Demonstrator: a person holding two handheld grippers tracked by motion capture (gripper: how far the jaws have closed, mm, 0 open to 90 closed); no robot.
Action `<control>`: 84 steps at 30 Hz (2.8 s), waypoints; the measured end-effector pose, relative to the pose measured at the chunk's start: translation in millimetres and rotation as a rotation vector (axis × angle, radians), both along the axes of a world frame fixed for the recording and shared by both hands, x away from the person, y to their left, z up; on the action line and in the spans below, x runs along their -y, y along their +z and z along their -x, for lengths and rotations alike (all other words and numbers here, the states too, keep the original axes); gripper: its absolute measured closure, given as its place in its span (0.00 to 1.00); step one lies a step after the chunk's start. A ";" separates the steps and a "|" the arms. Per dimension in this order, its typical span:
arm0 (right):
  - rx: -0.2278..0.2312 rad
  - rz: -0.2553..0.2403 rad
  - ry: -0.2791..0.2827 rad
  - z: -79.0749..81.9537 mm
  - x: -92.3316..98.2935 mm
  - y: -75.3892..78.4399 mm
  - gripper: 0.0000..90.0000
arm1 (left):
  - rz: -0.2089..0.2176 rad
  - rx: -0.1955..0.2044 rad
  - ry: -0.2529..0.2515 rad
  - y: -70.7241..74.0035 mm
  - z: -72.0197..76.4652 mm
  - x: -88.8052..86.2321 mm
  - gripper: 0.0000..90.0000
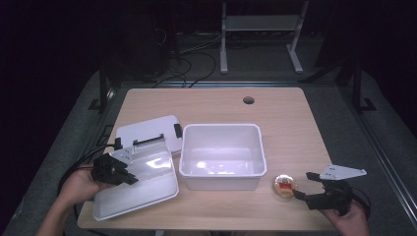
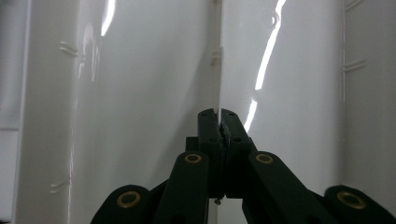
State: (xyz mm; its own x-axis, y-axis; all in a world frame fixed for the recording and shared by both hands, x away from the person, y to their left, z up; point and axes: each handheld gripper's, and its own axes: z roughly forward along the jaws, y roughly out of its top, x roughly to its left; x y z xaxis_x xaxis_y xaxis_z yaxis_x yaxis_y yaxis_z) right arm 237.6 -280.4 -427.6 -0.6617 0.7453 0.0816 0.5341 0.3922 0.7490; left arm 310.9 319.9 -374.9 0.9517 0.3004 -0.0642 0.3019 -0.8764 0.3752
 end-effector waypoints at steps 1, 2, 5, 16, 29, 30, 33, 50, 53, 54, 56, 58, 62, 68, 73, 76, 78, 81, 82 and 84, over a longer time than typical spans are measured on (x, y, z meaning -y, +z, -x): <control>0.000 0.000 0.000 0.0 0.3 -0.2 0.19 | 0.001 -0.013 -0.008 -8.3 1.8 2.6 0.99; -0.001 -0.001 0.000 0.0 0.6 -0.4 0.19 | -0.003 -0.018 -0.015 -12.2 2.4 4.2 0.99; -0.003 0.000 0.000 -0.2 0.9 -0.5 0.19 | -0.017 -0.028 -0.029 -22.2 4.0 9.2 0.99; -0.016 0.019 0.011 -1.0 -0.5 -1.3 0.19 | -0.038 -0.054 -0.049 -43.0 -1.0 21.1 0.99; -0.080 0.101 0.059 -7.8 -2.7 -0.5 0.19 | -0.052 -0.062 -0.059 -50.0 -11.8 25.4 0.98; -0.080 0.101 0.059 -7.8 -2.7 -0.5 0.19 | -0.052 -0.062 -0.059 -50.0 -11.8 25.4 0.97; -0.100 0.151 0.093 -12.7 -8.6 0.9 0.19 | -0.031 -0.077 -0.054 -50.0 -11.7 23.3 0.90; -0.209 0.319 0.189 -39.9 -45.3 -7.2 0.18 | 0.036 0.067 0.036 -37.1 -0.9 21.8 0.25; -0.221 0.341 0.198 -43.2 -49.9 -8.9 0.17 | 0.054 0.074 0.046 -36.8 0.0 22.7 0.23; -0.221 0.341 0.198 -43.2 -49.9 -8.9 0.17 | 0.054 0.074 0.046 -36.8 0.0 22.7 0.22; -0.224 0.360 0.207 -45.7 -54.8 -10.1 0.17 | 0.068 0.078 0.052 -35.7 0.4 22.5 0.21; -0.227 0.369 0.209 -46.4 -56.2 -10.6 0.17 | 0.076 0.085 0.054 -34.4 0.6 22.4 0.20; -0.226 0.404 0.218 -49.1 -61.9 -13.0 0.17 | 0.091 0.093 0.060 -32.7 1.3 22.8 0.19; -0.221 0.450 0.236 -53.3 -68.7 -17.3 0.21 | 0.108 0.098 0.072 -32.5 3.1 22.2 0.18; -0.220 0.450 0.241 -53.1 -68.1 -17.1 0.22 | 0.113 0.098 0.074 -30.6 3.6 21.6 0.18; -0.222 0.449 0.244 -53.0 -67.4 -16.8 0.22 | 0.134 0.107 0.084 -27.8 3.9 21.6 0.18; -0.230 0.442 0.251 -52.4 -66.5 -16.2 0.22 | 0.144 0.119 0.085 -25.7 5.4 22.7 0.18; -0.237 0.429 0.257 -51.4 -64.7 -15.0 0.22 | 0.156 0.125 0.090 -24.7 6.6 22.9 0.18; -0.237 0.429 0.257 -51.4 -64.7 -15.0 0.22 | 0.156 0.125 0.090 -24.7 6.6 22.9 0.18; -0.229 0.433 0.267 -51.5 -62.4 -13.1 0.22 | 0.164 0.133 0.101 -24.8 7.0 22.6 0.17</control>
